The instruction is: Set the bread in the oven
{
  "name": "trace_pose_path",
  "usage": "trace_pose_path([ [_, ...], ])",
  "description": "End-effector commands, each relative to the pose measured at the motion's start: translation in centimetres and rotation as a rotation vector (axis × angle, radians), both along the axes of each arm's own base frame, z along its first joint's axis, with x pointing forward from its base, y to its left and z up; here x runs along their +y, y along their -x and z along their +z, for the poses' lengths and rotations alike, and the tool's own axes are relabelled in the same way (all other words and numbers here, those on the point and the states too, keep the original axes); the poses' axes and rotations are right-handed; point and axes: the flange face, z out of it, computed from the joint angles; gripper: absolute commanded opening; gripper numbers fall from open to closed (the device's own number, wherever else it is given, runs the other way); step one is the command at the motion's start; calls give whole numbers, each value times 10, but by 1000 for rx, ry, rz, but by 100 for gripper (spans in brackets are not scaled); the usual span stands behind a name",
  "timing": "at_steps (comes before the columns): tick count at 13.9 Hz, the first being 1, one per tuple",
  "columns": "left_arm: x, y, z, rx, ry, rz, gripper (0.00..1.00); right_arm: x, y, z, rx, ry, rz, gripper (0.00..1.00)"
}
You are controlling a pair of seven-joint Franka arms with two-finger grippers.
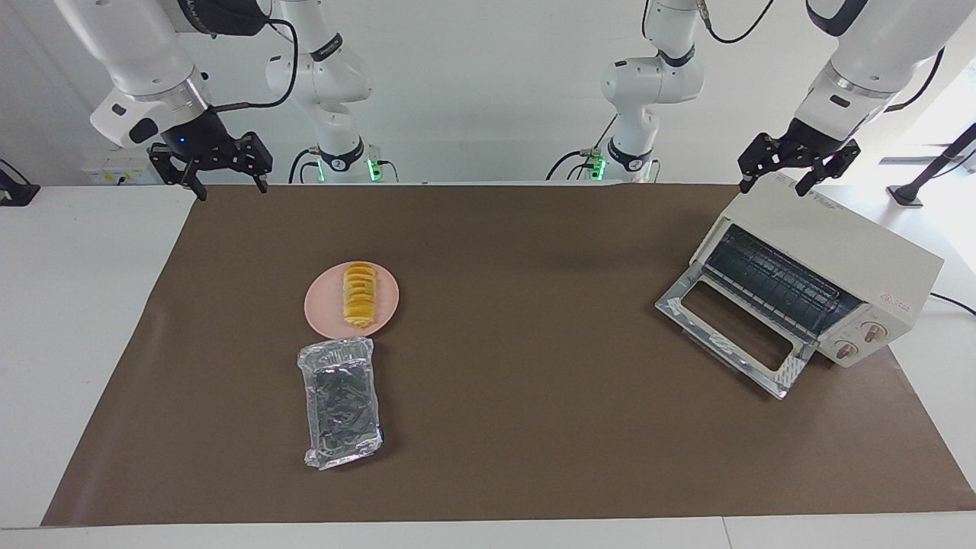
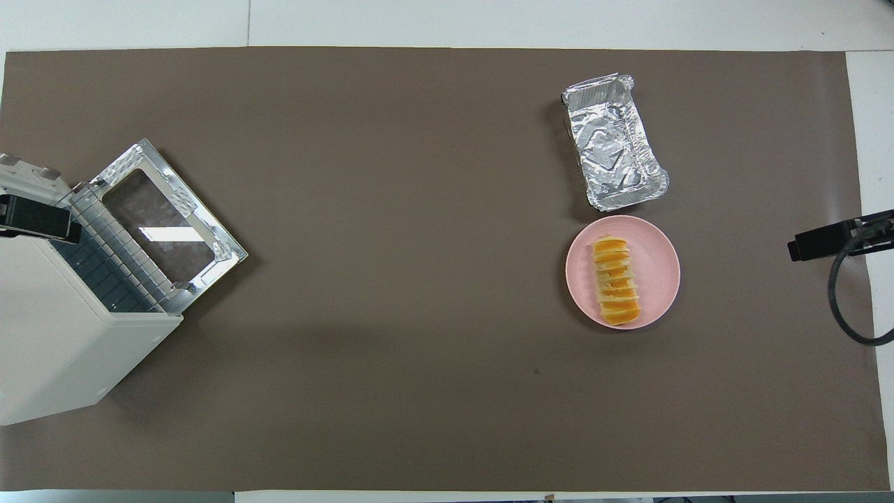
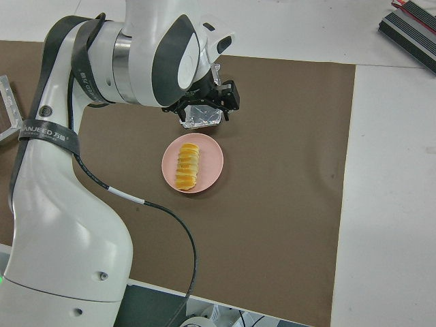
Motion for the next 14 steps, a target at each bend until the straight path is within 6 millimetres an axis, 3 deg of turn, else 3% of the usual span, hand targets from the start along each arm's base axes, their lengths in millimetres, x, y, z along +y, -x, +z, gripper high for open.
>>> trace_pose_path([
  [1, 1, 7, 0, 2, 7, 3, 100, -2, 6, 1, -9, 11, -18, 100],
  [8, 1, 7, -1, 4, 7, 3, 100, 1, 8, -2, 4, 12, -13, 100],
  [11, 1, 7, 0, 2, 7, 3, 100, 9, 21, -16, 29, 5, -52, 100],
  [14, 1, 7, 0, 2, 7, 3, 100, 30, 21, -35, 9, 11, -79, 100],
])
